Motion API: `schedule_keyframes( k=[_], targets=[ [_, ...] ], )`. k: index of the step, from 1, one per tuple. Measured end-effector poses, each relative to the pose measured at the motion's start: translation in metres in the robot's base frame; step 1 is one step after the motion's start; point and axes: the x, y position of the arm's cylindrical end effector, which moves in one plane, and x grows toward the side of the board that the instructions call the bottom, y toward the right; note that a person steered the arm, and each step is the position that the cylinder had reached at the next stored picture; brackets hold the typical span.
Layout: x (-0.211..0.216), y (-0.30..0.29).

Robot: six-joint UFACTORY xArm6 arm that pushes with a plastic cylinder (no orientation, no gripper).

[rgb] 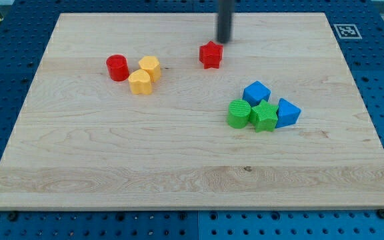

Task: Push the red star closer to the yellow hexagon

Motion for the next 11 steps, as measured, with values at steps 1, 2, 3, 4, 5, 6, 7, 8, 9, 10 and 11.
schedule_keyframes(
  k=[1, 2, 3, 4, 5, 6, 7, 8, 9, 10, 11],
  targets=[
    [0.038, 0.025],
    [0.042, 0.020],
    [0.042, -0.003],
    [0.042, -0.034],
    [0.042, -0.063],
    [0.042, -0.095],
    [0.042, -0.122],
    [0.040, -0.145],
    [0.038, -0.163],
    [0.037, -0.158],
    [0.005, -0.127]
  ],
)
